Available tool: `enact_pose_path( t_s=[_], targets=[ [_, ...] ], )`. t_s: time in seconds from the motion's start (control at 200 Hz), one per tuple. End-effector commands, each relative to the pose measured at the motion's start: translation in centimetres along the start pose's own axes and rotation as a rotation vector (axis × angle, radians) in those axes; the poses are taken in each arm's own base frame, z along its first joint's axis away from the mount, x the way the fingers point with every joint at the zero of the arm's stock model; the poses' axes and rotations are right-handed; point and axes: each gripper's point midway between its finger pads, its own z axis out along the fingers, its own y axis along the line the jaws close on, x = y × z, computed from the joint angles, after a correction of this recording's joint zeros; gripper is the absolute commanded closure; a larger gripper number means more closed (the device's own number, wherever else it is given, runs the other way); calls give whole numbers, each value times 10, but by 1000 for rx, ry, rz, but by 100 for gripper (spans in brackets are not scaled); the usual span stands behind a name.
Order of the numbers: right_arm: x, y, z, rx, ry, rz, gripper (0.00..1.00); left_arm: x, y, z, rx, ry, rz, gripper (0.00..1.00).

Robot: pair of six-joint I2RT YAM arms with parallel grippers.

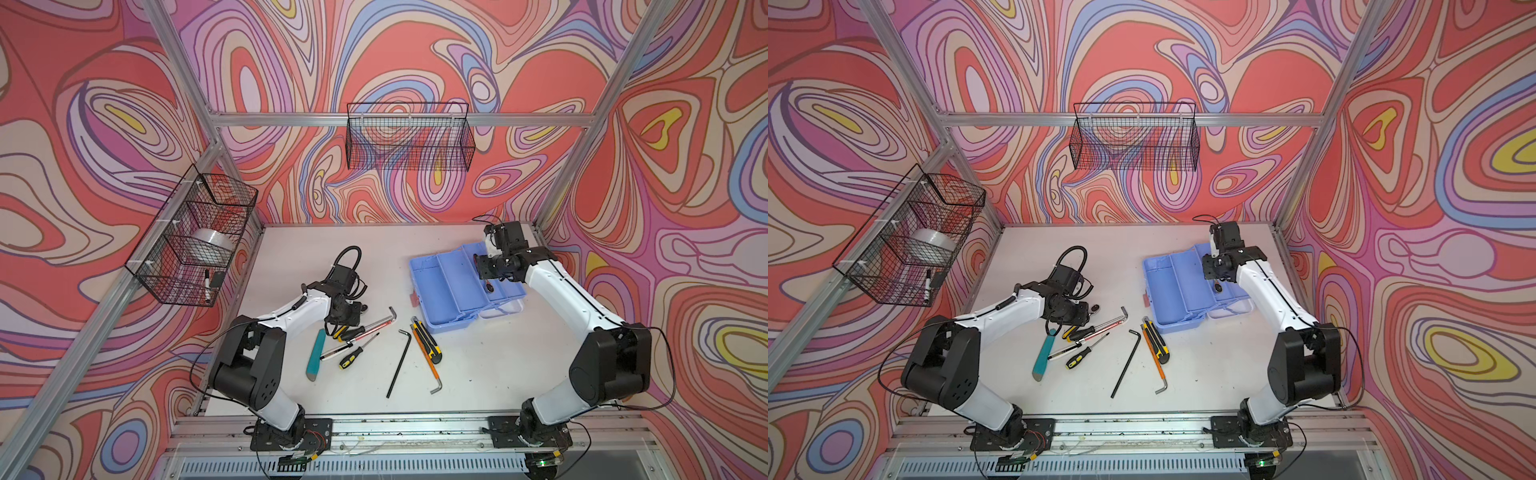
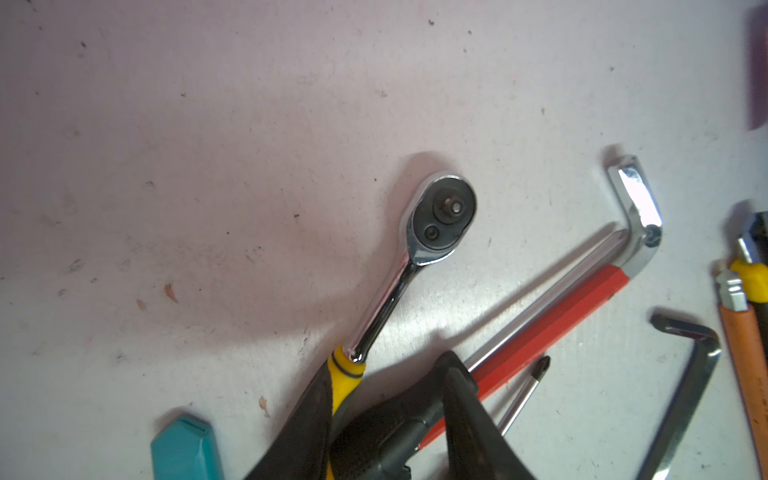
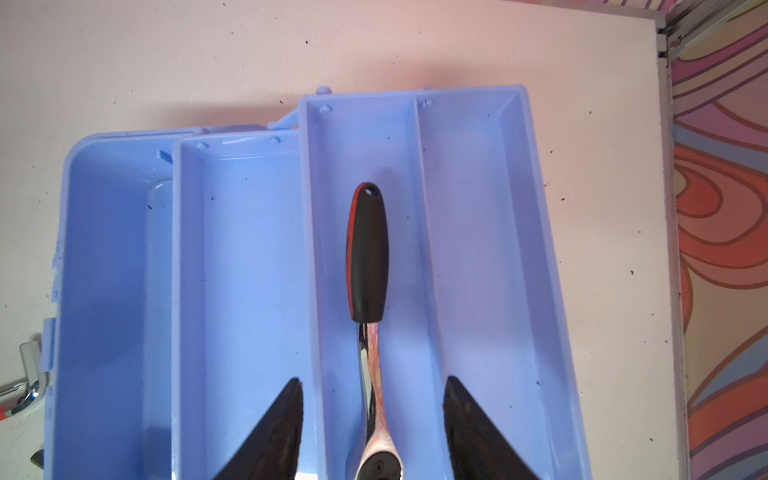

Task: Pack the tool kit
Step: 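Lower the ratchet into the upper blue tray while the left gripper reaches the yellow ratchet, then release the black-red ratchet in the tray while the left gripper grasps the yellow-handled ratchet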

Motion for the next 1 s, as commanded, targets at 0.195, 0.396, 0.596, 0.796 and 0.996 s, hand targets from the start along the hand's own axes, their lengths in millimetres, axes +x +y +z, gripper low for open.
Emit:
enact_pose_path(
  t_s=[0.195, 0.396, 0.596, 0.796, 0.996],
  targets=[
    [-16, -4, -19, 20, -80, 21, 43, 3, 2, 11, -21, 60, 12, 62],
    [-14, -5, -20, 24, -83, 19, 43, -5, 3, 15, -38, 54, 25, 64],
    [-12, -6, -20, 29, -80, 16, 42, -5, 3, 21, -44, 76, 44, 71],
    [-13, -6, -20, 33, -86, 11, 42, 0, 4, 27, -50, 102, 51, 75],
    [-14, -8, -22, 42, -95, 9, 42, -1, 4, 31, -51, 107, 53, 80]
  ],
)
